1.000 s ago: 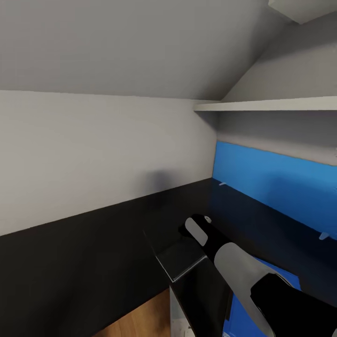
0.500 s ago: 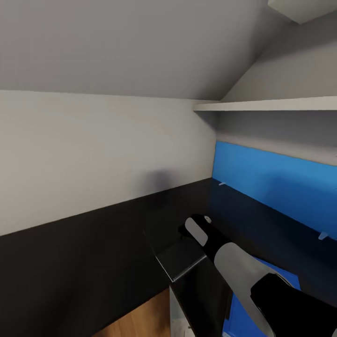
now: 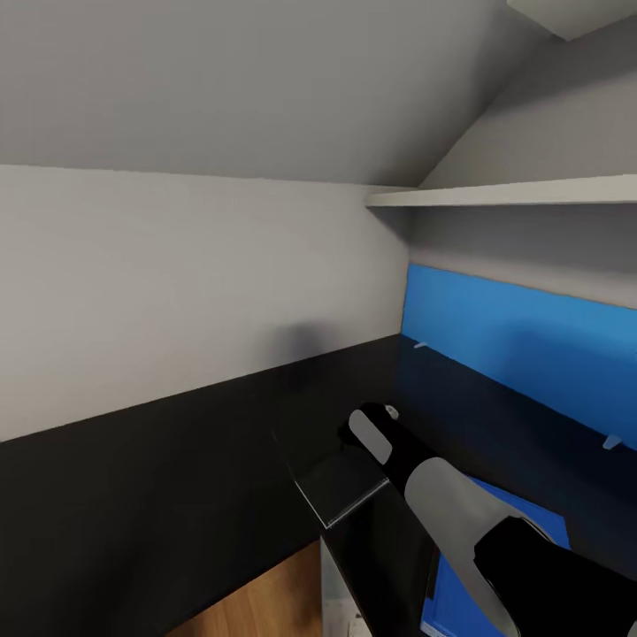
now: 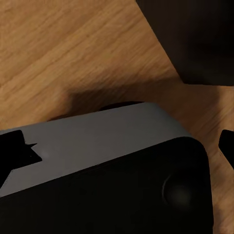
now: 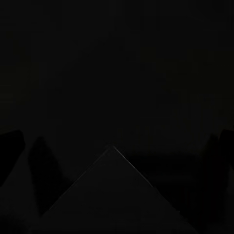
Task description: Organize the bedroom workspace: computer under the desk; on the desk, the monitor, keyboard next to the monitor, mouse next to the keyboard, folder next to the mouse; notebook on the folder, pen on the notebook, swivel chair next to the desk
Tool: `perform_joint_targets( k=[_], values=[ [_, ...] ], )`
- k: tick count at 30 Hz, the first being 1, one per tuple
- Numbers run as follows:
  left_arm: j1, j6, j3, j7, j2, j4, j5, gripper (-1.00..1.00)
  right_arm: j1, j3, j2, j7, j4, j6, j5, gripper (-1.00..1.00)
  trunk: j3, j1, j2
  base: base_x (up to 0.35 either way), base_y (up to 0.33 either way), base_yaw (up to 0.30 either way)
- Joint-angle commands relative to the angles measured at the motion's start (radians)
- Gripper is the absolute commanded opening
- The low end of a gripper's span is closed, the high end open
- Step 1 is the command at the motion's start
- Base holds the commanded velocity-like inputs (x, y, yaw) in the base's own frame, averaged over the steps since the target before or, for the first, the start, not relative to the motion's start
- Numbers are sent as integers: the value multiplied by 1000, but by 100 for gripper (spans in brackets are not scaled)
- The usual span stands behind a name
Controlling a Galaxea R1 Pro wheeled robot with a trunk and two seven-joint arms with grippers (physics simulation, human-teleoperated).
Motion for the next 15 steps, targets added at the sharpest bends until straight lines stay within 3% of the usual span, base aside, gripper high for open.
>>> perform_joint_targets(
  k=[1, 8, 15],
  values=[
    [1, -3, 0, 0, 0, -1, 5, 100, 0, 1, 0, -5, 19, -4, -26, 100, -1, 0, 0, 0, 0, 0],
    [2, -11, 6, 8, -4, 8, 4, 100, 0, 1, 0, -4, 19, -4, -26, 100, -1, 0, 0, -15, 0, 0],
    [1, -13, 7, 11, -5, 11, 4, 100, 0, 1, 0, -5, 19, -4, -26, 100, -1, 0, 0, -181, 0, 0]
  ],
)
